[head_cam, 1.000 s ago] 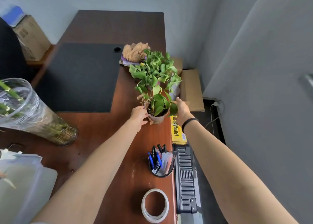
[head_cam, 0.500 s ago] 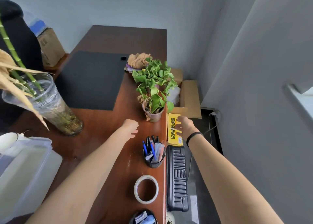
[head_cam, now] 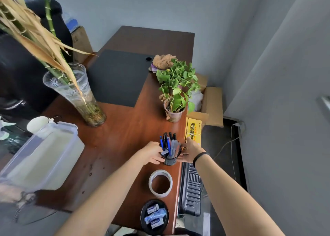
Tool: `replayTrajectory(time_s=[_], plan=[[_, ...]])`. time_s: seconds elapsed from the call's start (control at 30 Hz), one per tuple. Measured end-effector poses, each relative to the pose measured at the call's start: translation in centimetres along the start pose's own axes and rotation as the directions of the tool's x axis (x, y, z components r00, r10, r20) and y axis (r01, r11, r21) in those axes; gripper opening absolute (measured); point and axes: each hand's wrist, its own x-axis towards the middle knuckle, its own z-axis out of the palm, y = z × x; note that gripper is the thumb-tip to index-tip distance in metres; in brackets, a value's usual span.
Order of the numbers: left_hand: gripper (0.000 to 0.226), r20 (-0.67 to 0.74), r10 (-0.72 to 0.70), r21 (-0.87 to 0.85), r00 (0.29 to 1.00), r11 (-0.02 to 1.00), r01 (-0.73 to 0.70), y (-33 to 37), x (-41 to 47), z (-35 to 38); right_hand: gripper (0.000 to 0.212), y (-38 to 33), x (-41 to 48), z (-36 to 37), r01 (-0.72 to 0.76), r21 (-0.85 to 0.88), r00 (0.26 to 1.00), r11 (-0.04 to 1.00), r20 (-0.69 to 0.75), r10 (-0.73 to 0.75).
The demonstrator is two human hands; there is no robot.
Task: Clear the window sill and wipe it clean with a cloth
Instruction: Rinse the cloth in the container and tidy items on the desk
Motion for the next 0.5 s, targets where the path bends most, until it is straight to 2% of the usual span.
replayTrajectory(time_s=[0.27,0.4,0.43,0.5], plan=[[0.018,-0.253,0.061,-0.108,0.965,0.99,-0.091,-1.9,-0.2,-2.4,0.064,1.2,1.1,3.2,0.042,0.014,0.997,0.999,0.068,-0.043],[0.027,-0.356,0.069,-0.194,0.932,0.97,-0.146,-2.8,-0.7,-5.4,0.058,1.7,1.6,5.6,0.047,0.01,0.993,0.999,0.109,-0.048],[0.027,-0.375,0.068,-0.207,0.924,0.966,-0.155,-2.9,-0.6,-6.1,0.052,1.8,0.9,6.1,0.059,-0.042,0.991,0.997,0.126,-0.053],[0.01,-0.441,0.033,-0.276,0.897,0.946,-0.171,-3.0,-0.7,-7.7,0.039,1.9,0.2,6.2,0.12,-0.246,0.989,0.962,0.109,-0.095]])
